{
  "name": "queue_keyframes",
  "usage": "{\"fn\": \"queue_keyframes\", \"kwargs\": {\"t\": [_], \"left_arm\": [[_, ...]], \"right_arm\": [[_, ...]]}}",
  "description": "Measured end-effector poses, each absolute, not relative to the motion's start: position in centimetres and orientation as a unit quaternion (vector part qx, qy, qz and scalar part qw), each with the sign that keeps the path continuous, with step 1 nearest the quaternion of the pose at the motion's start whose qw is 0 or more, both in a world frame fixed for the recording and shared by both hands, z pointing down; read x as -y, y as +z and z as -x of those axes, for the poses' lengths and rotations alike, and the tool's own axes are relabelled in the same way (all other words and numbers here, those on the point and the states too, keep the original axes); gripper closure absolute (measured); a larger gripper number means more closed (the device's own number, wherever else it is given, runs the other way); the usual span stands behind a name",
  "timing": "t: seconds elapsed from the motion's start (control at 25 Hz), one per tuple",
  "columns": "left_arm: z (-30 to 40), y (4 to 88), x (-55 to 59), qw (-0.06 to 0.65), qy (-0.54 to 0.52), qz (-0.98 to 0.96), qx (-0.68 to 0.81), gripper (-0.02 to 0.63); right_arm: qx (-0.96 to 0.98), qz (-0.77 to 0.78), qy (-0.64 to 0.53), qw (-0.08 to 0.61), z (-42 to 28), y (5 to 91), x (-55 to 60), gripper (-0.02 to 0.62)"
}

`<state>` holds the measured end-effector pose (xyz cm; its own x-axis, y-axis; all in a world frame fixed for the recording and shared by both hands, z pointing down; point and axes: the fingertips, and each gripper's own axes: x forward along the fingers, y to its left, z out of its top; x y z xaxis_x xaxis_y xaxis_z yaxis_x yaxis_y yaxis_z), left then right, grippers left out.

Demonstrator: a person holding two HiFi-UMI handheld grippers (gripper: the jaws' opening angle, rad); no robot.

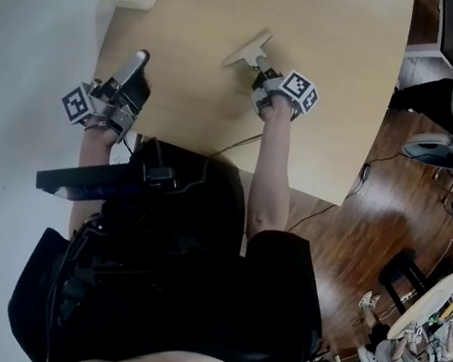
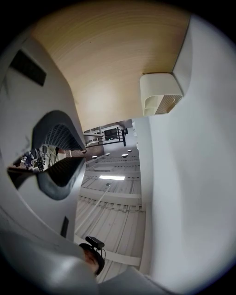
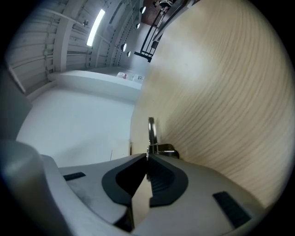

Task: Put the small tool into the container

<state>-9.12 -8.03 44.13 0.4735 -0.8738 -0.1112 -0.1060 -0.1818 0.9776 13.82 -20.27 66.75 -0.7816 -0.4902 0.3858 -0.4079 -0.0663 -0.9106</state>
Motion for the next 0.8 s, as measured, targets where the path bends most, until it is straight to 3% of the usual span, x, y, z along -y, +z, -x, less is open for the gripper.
{"fn": "queue_keyframes", "kwargs": {"t": [0.8], "left_arm": [[9.7,41.6,8.9,0.504,-0.425,-0.652,0.374,0.572]], "right_arm": [[-0.796,0.175,-0.558,0.156,-4.5,47.8,24.5,0.605]]}}
